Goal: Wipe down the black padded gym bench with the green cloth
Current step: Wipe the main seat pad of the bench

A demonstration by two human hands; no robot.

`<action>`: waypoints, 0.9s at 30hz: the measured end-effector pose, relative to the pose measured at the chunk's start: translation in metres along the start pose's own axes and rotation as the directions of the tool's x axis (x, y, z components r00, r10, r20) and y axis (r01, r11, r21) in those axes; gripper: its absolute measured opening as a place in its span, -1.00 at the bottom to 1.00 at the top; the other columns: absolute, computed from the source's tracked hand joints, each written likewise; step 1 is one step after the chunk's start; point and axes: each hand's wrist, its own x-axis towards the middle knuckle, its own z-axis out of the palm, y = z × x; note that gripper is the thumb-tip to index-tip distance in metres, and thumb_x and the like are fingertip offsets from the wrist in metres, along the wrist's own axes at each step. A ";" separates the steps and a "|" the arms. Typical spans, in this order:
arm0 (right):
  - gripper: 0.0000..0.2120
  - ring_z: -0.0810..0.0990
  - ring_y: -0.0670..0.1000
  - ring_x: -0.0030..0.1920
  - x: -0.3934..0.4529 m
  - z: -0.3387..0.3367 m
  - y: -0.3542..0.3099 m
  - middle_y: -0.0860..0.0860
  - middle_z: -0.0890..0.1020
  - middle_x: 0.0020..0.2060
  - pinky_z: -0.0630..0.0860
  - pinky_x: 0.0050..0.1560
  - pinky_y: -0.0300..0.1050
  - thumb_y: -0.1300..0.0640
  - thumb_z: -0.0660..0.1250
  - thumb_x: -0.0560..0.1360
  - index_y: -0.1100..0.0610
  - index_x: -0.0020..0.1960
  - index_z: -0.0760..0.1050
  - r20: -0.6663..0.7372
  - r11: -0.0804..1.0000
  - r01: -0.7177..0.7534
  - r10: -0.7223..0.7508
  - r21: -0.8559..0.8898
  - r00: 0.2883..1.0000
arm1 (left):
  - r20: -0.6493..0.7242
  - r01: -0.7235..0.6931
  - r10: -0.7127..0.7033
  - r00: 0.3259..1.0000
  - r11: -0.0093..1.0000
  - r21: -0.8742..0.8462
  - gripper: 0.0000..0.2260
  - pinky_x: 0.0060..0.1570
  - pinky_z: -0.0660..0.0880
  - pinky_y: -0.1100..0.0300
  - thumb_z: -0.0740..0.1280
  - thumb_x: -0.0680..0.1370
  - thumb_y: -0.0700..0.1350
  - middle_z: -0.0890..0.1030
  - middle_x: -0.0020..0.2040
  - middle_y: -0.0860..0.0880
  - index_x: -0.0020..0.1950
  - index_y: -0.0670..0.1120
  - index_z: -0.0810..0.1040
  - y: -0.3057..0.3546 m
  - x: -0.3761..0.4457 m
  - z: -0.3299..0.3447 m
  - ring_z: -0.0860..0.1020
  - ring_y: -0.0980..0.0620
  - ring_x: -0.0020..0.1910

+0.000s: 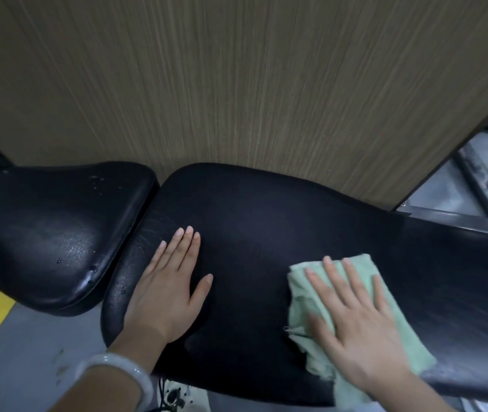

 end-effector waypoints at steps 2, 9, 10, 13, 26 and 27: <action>-0.42 -0.08 -0.02 0.55 -0.001 -0.005 0.018 -0.11 0.10 0.54 -0.12 0.46 0.12 -0.32 -0.21 0.55 -0.22 0.54 0.04 0.027 0.996 -0.086 0.086 0.008 0.996 | 0.001 -0.001 0.001 1.000 1.000 -0.008 -0.40 0.47 -0.17 0.19 -0.08 0.60 0.19 0.11 0.55 -0.04 0.54 -0.15 0.11 0.000 0.000 0.000 -0.06 0.14 0.53; -0.37 -0.40 -0.03 0.49 0.041 -0.012 0.015 -0.17 -0.33 0.50 -0.35 0.46 0.17 -0.32 -0.38 0.43 -0.25 0.48 -0.36 0.028 0.939 -0.343 0.343 -0.013 0.939 | -0.021 0.002 -0.002 1.000 1.000 -0.008 -0.39 0.46 -0.14 0.15 -0.08 0.60 0.19 0.09 0.55 -0.04 0.54 -0.15 0.10 -0.001 -0.001 0.002 -0.03 0.11 0.53; -0.40 -0.39 0.00 0.50 0.050 -0.012 0.008 -0.13 -0.32 0.52 -0.34 0.46 0.20 -0.30 -0.35 0.48 -0.23 0.49 -0.36 0.042 0.933 -0.359 0.359 -0.011 0.932 | -0.021 0.003 -0.003 1.000 1.000 -0.012 -0.39 0.46 -0.13 0.14 -0.09 0.59 0.20 0.09 0.55 -0.04 0.54 -0.14 0.09 -0.002 -0.001 0.003 -0.04 0.11 0.54; -0.42 -0.40 0.06 0.50 0.075 -0.010 -0.017 -0.07 -0.31 0.53 -0.33 0.44 0.27 -0.25 -0.24 0.56 -0.19 0.51 -0.35 0.066 0.946 -0.324 0.324 -0.012 0.944 | -0.026 0.002 -0.003 1.000 1.000 -0.014 -0.39 0.45 -0.10 0.13 -0.08 0.60 0.19 0.11 0.54 -0.05 0.54 -0.16 0.12 -0.001 0.000 0.002 -0.01 0.09 0.53; -0.42 -0.44 0.07 0.48 0.117 -0.003 -0.102 -0.07 -0.33 0.52 -0.40 0.42 0.27 -0.28 -0.39 0.51 -0.18 0.50 -0.37 0.078 0.999 -0.027 0.025 0.024 0.997 | -0.073 -0.020 0.011 0.997 0.991 -0.135 -0.38 0.45 -0.04 0.08 -0.21 0.64 0.21 0.07 0.56 -0.07 0.56 -0.16 0.05 -0.002 -0.002 -0.003 -0.04 0.09 0.54; -0.41 -0.45 0.03 0.47 0.118 -0.004 -0.103 -0.09 -0.33 0.51 -0.43 0.42 0.24 -0.28 -0.40 0.50 -0.19 0.51 -0.35 0.092 0.998 -0.008 0.003 0.055 0.996 | -0.069 -0.021 0.011 0.998 0.990 -0.139 -0.38 0.45 -0.03 0.07 -0.21 0.64 0.22 0.06 0.57 -0.07 0.56 -0.16 0.04 -0.002 -0.003 -0.004 -0.04 0.09 0.54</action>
